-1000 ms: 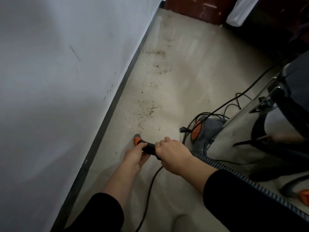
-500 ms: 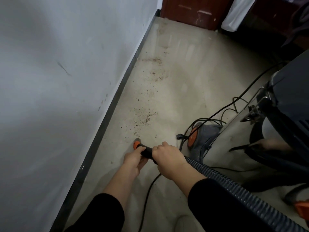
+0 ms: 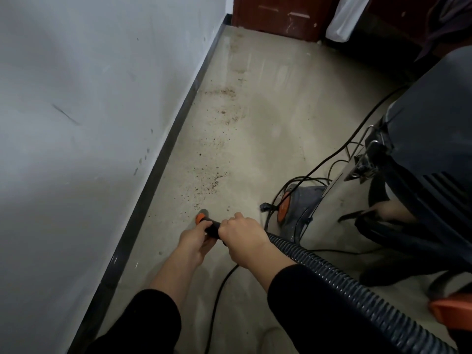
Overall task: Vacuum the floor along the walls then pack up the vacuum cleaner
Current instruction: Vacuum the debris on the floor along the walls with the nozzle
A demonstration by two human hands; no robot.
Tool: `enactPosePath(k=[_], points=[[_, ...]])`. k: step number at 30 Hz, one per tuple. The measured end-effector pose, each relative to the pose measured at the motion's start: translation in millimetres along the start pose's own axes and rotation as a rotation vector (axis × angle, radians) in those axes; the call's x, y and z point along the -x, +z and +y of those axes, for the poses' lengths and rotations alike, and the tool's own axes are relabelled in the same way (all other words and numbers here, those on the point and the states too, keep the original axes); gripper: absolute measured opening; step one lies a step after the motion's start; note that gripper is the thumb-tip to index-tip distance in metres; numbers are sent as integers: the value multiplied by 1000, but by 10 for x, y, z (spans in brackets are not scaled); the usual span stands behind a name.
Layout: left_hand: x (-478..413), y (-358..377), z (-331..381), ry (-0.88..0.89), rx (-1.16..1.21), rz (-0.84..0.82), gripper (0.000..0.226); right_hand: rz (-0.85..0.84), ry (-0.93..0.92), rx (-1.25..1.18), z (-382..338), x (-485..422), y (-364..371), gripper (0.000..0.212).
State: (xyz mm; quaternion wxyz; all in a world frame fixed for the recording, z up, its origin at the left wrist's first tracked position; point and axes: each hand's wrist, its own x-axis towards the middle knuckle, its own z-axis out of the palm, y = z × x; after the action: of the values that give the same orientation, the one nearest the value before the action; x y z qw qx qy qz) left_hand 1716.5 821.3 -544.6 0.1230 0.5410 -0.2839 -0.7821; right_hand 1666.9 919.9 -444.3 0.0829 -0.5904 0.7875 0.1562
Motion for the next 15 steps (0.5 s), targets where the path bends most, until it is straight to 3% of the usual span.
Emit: enactPosePath(k=[15], points=[[-50, -136, -43, 11, 10, -4, 37, 26, -15, -14, -78, -7, 23, 25]])
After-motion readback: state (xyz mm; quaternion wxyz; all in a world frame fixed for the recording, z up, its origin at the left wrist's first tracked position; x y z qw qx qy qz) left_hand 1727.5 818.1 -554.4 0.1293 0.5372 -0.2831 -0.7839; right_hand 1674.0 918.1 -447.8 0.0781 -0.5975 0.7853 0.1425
